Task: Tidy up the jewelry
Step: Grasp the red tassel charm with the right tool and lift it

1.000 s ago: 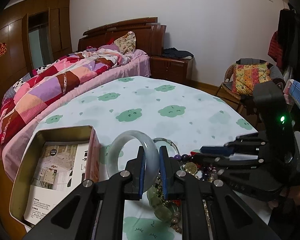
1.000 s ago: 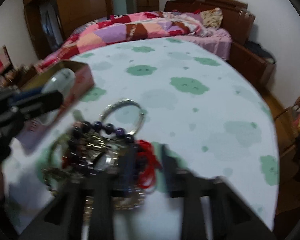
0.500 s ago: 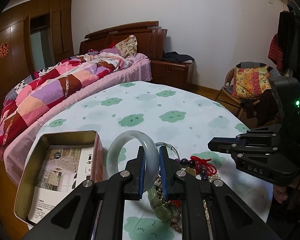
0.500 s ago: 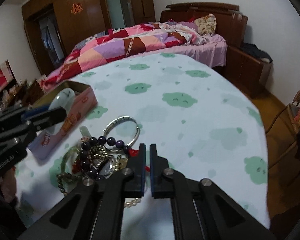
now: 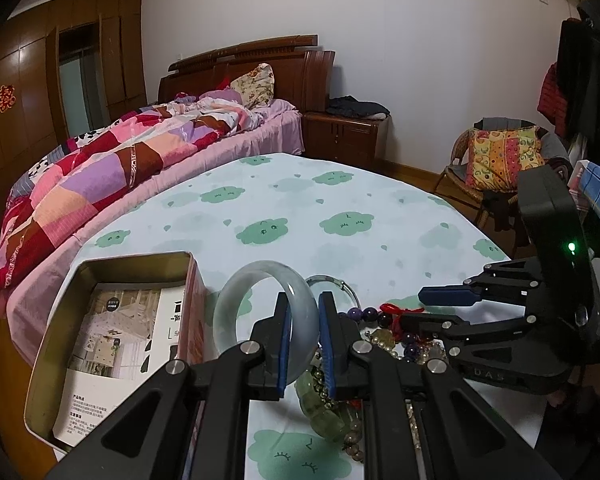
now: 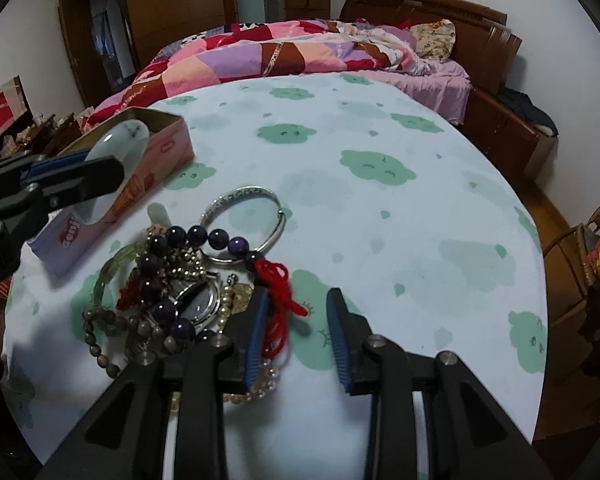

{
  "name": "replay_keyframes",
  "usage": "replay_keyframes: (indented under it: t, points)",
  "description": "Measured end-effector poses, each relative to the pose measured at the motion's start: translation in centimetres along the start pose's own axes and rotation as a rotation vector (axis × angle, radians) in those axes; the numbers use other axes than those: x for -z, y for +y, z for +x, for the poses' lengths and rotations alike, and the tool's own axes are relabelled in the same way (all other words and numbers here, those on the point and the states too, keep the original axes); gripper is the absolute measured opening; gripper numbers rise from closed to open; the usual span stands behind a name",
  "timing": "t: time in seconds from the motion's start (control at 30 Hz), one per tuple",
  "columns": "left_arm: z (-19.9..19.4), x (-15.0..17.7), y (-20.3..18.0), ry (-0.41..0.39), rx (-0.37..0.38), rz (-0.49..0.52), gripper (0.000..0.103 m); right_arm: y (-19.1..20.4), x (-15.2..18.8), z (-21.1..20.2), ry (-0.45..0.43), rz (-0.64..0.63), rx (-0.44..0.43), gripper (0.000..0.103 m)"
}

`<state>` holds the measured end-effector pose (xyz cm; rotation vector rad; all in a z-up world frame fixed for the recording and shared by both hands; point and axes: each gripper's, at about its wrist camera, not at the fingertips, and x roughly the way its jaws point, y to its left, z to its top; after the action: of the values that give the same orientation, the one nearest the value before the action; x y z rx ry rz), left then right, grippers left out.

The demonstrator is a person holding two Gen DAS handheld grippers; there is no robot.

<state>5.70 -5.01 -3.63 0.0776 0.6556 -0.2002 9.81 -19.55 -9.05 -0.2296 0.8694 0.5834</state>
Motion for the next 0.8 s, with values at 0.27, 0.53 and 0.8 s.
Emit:
replay_keyframes:
  t: [0.27,0.53,0.8]
  points:
    - [-0.1,-0.1,0.2,-0.004,-0.003,-0.003,0.013,0.2,0.1,-0.3,0.020,0.023,-0.095,0.008]
    - [-1.4,-1.0,0.9,-0.040,-0.017,-0.011,0.013,0.6,-1.5,-3.4,-0.107,0.014,-0.031,0.006]
    - [-3.0,-2.1,2.8,-0.078,-0.046,-0.019,0.013,1.6,-4.0,-5.0,-0.167,-0.030,-0.035,0.006]
